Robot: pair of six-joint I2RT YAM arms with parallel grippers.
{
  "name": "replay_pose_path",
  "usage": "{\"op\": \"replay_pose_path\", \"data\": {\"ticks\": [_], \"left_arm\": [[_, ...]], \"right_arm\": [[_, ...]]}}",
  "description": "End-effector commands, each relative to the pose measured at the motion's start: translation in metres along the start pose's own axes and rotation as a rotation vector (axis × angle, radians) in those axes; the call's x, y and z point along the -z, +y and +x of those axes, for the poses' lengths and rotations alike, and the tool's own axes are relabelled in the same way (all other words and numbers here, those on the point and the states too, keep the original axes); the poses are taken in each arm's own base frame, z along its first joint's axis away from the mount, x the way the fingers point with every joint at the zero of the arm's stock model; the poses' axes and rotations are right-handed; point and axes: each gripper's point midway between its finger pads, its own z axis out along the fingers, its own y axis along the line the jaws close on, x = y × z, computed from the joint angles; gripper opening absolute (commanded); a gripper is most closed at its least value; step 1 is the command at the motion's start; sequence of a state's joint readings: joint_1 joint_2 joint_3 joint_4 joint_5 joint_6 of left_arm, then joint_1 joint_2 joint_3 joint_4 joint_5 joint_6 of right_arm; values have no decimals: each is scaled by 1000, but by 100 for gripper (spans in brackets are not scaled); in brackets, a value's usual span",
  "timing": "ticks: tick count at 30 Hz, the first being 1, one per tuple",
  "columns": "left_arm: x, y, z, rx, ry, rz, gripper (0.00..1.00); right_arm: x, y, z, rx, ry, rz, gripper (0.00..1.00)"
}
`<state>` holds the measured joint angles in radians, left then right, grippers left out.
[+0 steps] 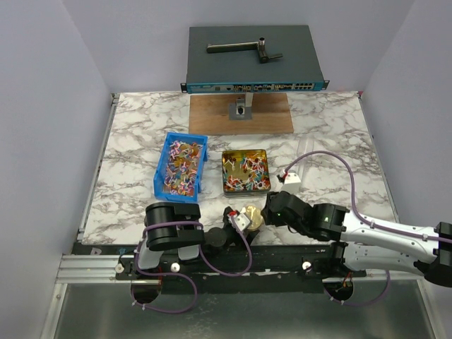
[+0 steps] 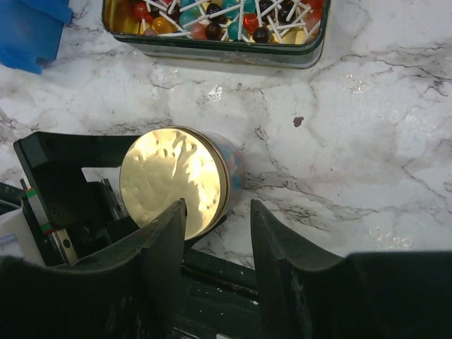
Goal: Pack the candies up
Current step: Screw the bottle lid onto the packing bottle.
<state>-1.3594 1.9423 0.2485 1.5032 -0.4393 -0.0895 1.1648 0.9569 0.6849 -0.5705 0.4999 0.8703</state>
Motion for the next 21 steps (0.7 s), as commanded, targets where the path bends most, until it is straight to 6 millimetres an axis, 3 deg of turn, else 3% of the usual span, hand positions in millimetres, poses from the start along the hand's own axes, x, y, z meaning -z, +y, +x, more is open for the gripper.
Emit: {"op": "replay_pose_path", "data": {"ticks": [1, 7, 21], "left_arm": [[-3, -11, -9, 39, -50, 55, 67], [-4, -13, -6, 30, -41, 72, 63], [-5, -13, -3, 27, -37, 67, 63]], "right_arm": [[-13, 7, -8, 0, -15, -21, 43], [-34, 3, -11, -10, 25, -59, 36], [-56, 0, 4, 22, 92, -80, 35]]}}
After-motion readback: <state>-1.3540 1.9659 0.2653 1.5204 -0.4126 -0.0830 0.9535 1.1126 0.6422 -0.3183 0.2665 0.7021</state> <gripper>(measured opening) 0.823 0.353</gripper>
